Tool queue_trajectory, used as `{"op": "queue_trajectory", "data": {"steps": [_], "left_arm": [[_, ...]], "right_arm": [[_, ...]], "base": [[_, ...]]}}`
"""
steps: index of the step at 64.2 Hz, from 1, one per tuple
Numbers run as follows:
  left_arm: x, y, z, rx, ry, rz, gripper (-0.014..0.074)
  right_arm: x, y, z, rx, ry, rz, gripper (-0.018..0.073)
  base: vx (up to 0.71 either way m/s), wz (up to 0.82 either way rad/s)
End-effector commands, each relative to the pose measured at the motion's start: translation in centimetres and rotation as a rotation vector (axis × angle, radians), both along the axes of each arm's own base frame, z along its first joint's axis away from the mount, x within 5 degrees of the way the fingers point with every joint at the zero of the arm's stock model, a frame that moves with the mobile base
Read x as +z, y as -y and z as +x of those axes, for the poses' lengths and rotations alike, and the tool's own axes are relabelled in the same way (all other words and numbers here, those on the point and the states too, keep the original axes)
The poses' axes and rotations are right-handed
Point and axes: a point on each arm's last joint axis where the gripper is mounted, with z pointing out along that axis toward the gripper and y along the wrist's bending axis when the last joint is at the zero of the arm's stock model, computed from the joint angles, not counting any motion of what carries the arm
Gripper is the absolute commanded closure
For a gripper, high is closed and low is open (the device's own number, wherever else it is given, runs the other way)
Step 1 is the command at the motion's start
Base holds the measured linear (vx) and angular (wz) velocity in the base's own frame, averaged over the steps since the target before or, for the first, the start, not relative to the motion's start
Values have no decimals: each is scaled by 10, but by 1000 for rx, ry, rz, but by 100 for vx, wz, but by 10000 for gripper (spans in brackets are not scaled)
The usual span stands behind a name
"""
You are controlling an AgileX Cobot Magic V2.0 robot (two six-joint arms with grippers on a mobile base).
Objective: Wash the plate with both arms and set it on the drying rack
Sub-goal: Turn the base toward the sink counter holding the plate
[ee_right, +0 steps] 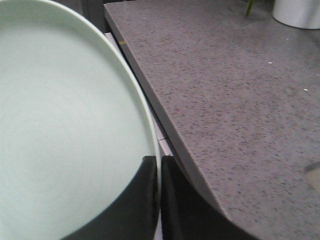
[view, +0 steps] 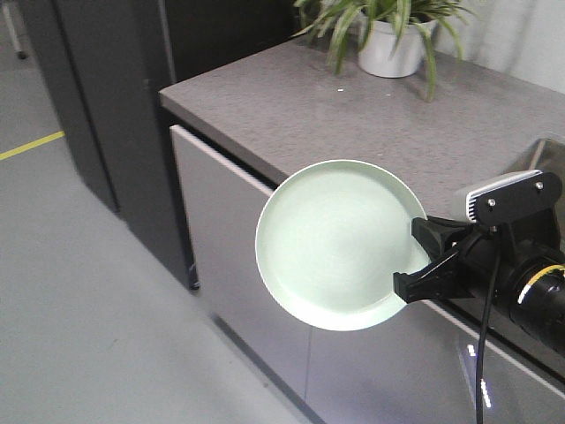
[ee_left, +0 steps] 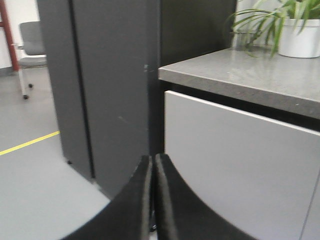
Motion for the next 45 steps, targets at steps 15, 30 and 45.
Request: {"op": "queue_trajectory", "data": {"steps": [15, 30, 45], "left_arm": [[2, 0, 0, -1, 73, -12, 599], [2, 0, 0, -1, 73, -12, 599], [2, 0, 0, -1, 73, -12, 599]], "right_arm": [[21, 0, 2, 1, 127, 39, 564], [21, 0, 2, 1, 127, 39, 564], [21, 0, 2, 1, 127, 39, 564]], "base": [[10, -40], [10, -37], [11, -43]]}}
